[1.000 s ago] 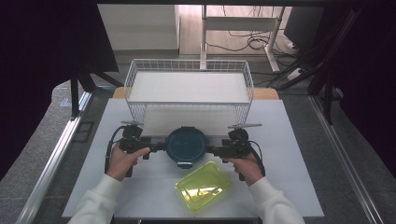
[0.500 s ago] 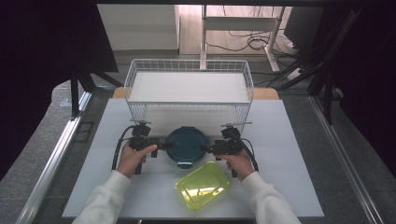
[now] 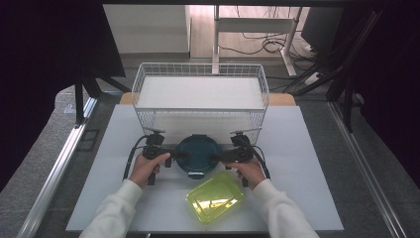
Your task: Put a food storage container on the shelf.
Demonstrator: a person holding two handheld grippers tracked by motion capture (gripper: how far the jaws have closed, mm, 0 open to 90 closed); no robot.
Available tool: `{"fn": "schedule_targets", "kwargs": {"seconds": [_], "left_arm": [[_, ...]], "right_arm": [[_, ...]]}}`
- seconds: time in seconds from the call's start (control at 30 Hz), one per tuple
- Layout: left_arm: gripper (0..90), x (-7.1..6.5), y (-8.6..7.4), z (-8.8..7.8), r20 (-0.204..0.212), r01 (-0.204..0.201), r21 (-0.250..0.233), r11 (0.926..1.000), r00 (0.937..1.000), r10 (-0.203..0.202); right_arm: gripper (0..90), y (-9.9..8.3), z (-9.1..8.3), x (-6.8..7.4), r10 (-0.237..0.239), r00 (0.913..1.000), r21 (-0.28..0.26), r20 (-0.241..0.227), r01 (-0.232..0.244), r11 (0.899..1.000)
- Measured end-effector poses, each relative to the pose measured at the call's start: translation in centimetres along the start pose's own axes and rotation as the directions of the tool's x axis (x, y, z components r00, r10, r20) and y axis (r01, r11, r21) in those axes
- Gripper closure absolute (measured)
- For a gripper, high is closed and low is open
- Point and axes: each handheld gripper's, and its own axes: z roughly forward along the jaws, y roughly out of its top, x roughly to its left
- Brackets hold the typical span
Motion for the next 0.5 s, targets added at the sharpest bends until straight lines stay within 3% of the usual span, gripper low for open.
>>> {"fn": "schedule_targets", "kwargs": {"seconds": [0.3,0.5], "left_arm": [[8.0,0.44,-0.3,0.57,0.053,0.037,0.023,0.9991,0.9979,-0.038],[13.7,0.48,-0.26,0.83,0.068,0.058,0.034,0.9977,0.9959,-0.06]], "right_arm": [[16.3,0.2,0.91,-0.13,0.019,0.9995,0.043,-0.025,-0.018,0.999],[18.1,0.28,1.16,-0.43,0.049,0.9974,0.051,-0.054,-0.046,0.998]]}}
